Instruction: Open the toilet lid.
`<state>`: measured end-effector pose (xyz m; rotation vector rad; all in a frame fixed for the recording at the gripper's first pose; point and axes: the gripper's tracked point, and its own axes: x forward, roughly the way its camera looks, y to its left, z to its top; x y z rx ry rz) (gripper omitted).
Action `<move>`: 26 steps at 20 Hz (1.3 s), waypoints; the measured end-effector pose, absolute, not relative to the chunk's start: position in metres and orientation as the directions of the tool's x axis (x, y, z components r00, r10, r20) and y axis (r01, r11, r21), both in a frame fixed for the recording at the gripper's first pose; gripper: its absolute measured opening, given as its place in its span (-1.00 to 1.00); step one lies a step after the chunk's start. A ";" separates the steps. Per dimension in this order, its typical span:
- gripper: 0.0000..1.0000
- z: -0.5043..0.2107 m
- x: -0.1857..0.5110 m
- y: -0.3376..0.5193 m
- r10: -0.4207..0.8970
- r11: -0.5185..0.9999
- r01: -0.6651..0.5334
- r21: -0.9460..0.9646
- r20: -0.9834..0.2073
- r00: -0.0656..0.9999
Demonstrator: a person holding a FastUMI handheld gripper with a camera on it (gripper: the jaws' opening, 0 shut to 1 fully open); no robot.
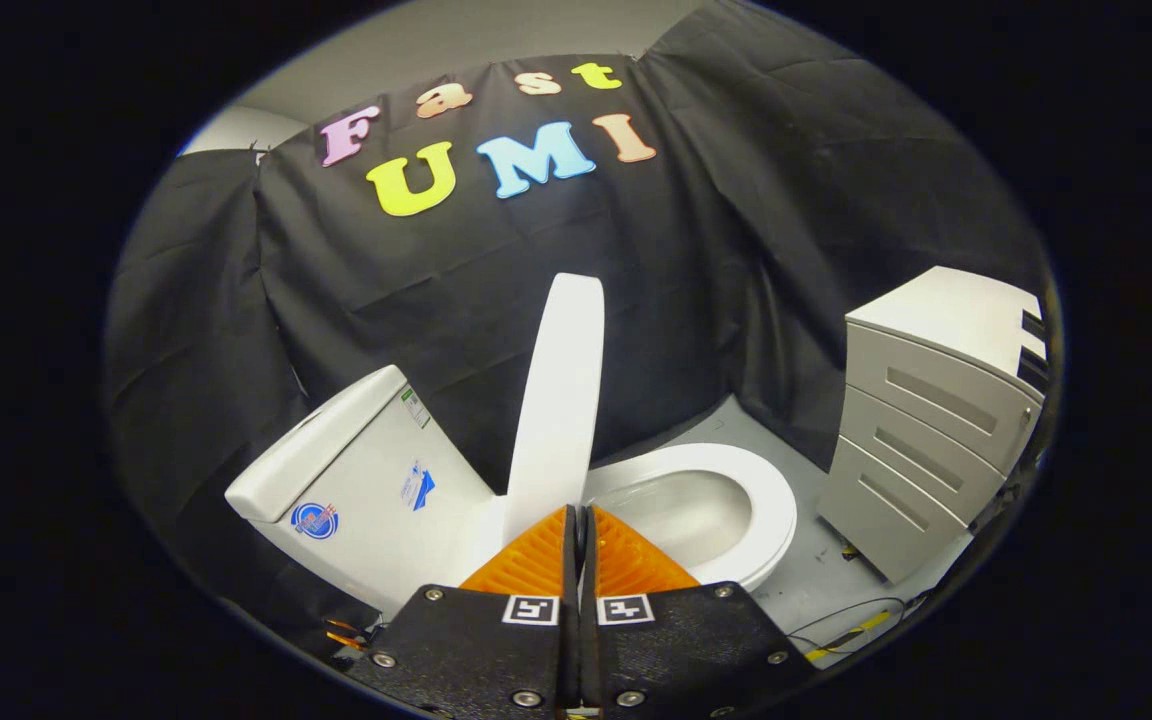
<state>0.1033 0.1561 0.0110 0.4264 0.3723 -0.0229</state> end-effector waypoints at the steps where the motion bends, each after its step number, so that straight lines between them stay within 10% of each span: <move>1: -1.00 0.012 0.104 0.159 0.060 0.916 0.091 0.392 -0.357 0.932; 26: -1.00 0.060 0.105 0.264 0.176 0.979 -0.143 0.146 -0.249 0.952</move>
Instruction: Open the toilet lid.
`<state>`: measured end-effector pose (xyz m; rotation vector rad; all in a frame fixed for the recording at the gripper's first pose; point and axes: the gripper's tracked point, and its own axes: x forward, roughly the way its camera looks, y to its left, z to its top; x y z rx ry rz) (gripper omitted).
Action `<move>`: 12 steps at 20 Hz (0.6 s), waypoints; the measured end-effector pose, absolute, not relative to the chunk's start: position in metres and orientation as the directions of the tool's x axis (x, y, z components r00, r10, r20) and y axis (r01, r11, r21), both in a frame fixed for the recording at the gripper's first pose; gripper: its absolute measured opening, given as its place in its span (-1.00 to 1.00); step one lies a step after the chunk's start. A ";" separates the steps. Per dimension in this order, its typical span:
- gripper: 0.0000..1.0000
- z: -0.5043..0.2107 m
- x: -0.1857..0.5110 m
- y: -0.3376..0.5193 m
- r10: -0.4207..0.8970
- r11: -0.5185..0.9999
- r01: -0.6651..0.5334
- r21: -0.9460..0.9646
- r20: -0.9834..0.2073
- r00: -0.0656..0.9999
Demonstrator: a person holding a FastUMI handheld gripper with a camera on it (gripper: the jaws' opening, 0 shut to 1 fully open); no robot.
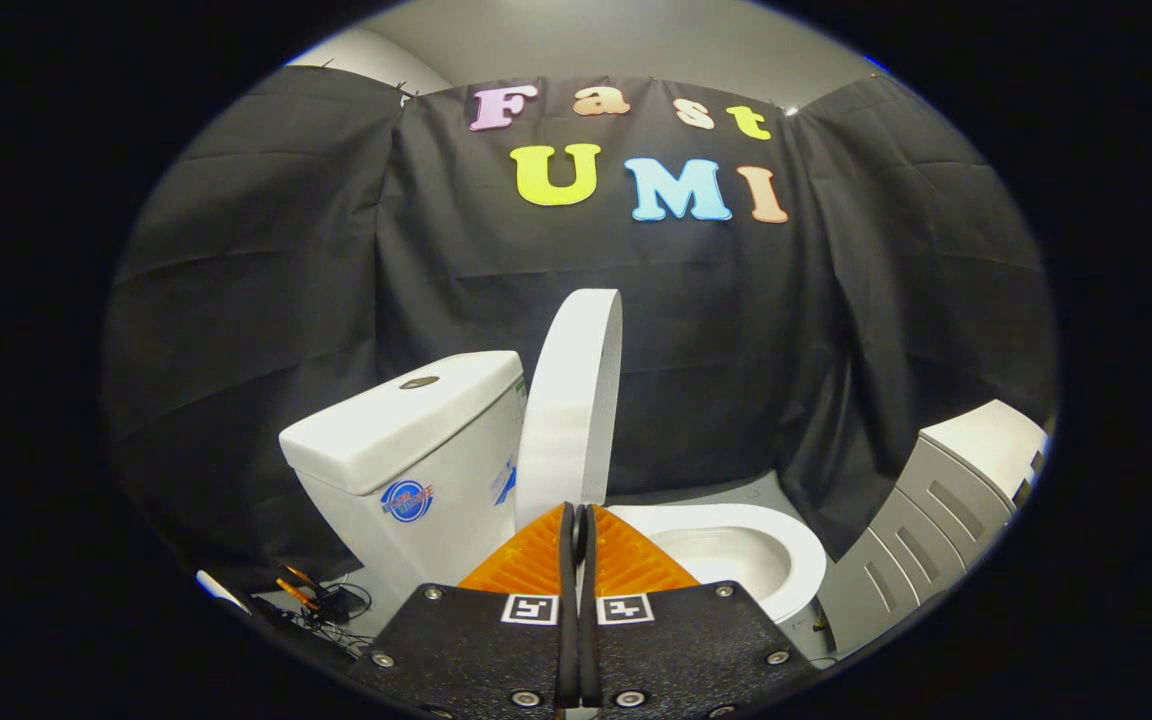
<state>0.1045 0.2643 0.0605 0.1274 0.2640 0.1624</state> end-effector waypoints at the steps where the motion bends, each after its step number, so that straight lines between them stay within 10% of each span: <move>1: -1.00 0.062 0.105 0.270 0.184 0.978 -0.154 0.140 -0.244 0.952; 12: -1.00 0.070 0.110 0.331 0.305 0.952 -0.288 0.104 -0.240 0.922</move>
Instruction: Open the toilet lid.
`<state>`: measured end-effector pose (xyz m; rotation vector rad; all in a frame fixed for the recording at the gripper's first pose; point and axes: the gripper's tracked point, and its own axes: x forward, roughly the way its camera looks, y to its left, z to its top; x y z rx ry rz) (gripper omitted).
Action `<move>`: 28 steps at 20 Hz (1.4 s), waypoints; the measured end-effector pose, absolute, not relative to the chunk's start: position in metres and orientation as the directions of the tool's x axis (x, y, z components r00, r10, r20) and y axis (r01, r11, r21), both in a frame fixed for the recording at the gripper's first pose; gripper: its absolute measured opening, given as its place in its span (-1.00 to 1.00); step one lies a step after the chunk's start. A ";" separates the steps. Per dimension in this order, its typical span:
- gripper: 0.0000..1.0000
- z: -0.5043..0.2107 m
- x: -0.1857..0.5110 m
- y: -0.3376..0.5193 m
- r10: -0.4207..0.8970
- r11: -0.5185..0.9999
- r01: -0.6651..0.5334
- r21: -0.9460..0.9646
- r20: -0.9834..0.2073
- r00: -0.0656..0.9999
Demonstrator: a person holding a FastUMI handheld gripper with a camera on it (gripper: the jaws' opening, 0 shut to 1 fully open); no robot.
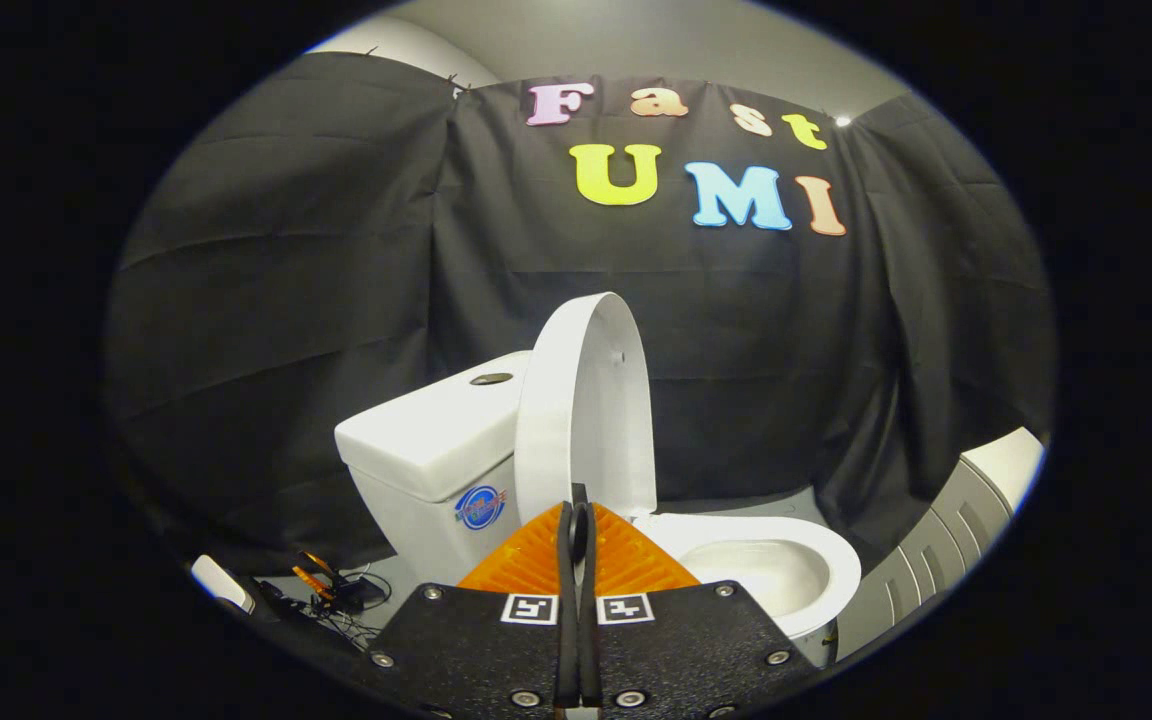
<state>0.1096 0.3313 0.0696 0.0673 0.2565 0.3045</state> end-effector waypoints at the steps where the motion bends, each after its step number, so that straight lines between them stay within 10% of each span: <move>1: -1.00 0.069 0.109 0.337 0.319 0.948 -0.303 0.102 -0.244 0.916; 13: -0.92 0.074 0.110 0.368 0.418 0.908 -0.409 0.091 -0.240 0.876; 18: -0.33 0.067 0.094 0.352 0.418 0.907 -0.391 0.156 -0.236 0.877; 22: 0.89 0.105 0.096 0.316 0.382 0.914 -0.351 0.203 -0.138 0.914; 28: 0.89 0.149 0.082 0.213 0.273 0.958 -0.271 0.094 -0.004 0.962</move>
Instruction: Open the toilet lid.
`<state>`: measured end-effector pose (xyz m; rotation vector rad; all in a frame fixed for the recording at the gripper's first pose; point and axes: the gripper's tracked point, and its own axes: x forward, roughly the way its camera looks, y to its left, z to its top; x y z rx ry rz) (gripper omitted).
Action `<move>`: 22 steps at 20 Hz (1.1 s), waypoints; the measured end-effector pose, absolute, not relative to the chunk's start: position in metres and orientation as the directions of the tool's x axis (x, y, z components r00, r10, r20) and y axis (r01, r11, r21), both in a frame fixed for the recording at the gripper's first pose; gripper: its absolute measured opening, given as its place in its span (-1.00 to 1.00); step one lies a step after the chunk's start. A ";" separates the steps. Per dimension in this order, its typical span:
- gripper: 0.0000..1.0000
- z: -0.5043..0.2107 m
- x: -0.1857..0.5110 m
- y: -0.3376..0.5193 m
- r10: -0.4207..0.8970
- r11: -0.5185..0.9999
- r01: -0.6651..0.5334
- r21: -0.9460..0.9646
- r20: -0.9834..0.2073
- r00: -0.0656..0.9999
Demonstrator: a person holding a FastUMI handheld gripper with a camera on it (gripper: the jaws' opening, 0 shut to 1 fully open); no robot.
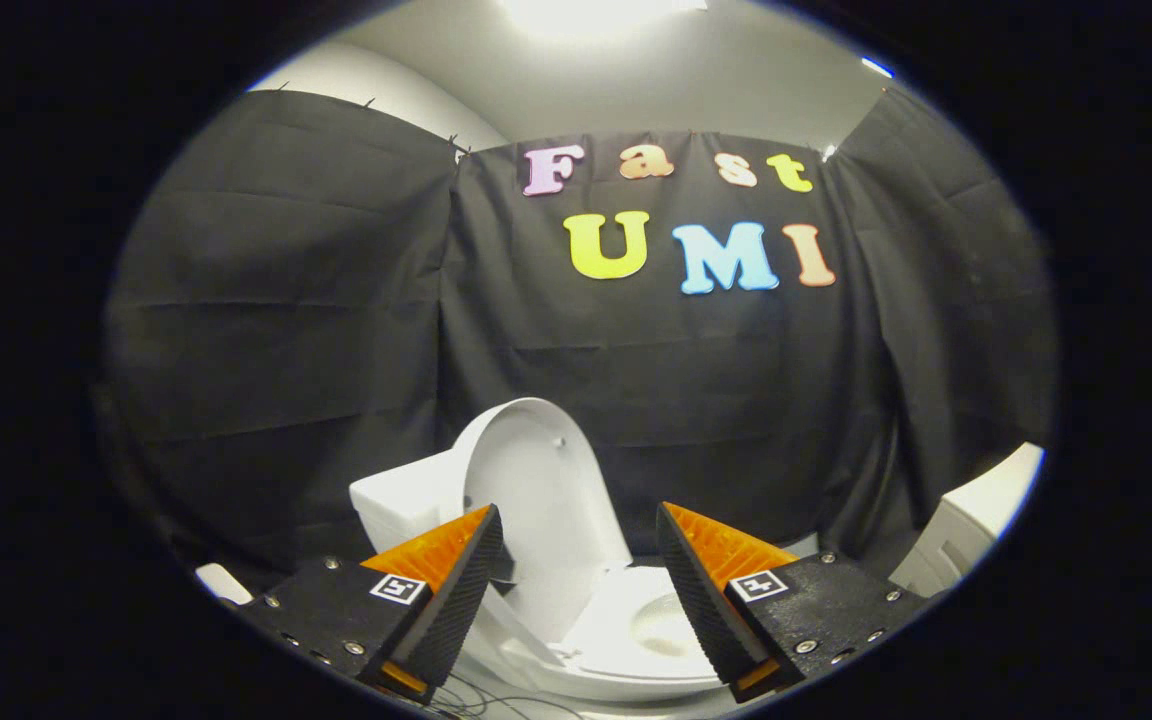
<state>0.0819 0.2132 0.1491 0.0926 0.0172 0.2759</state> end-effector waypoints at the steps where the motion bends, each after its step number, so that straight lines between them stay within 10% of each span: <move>1: 0.89 0.149 0.078 0.197 0.257 0.964 -0.257 0.064 0.006 0.966; 22: 0.89 0.102 -0.024 0.044 0.128 0.990 -0.129 0.057 0.025 0.992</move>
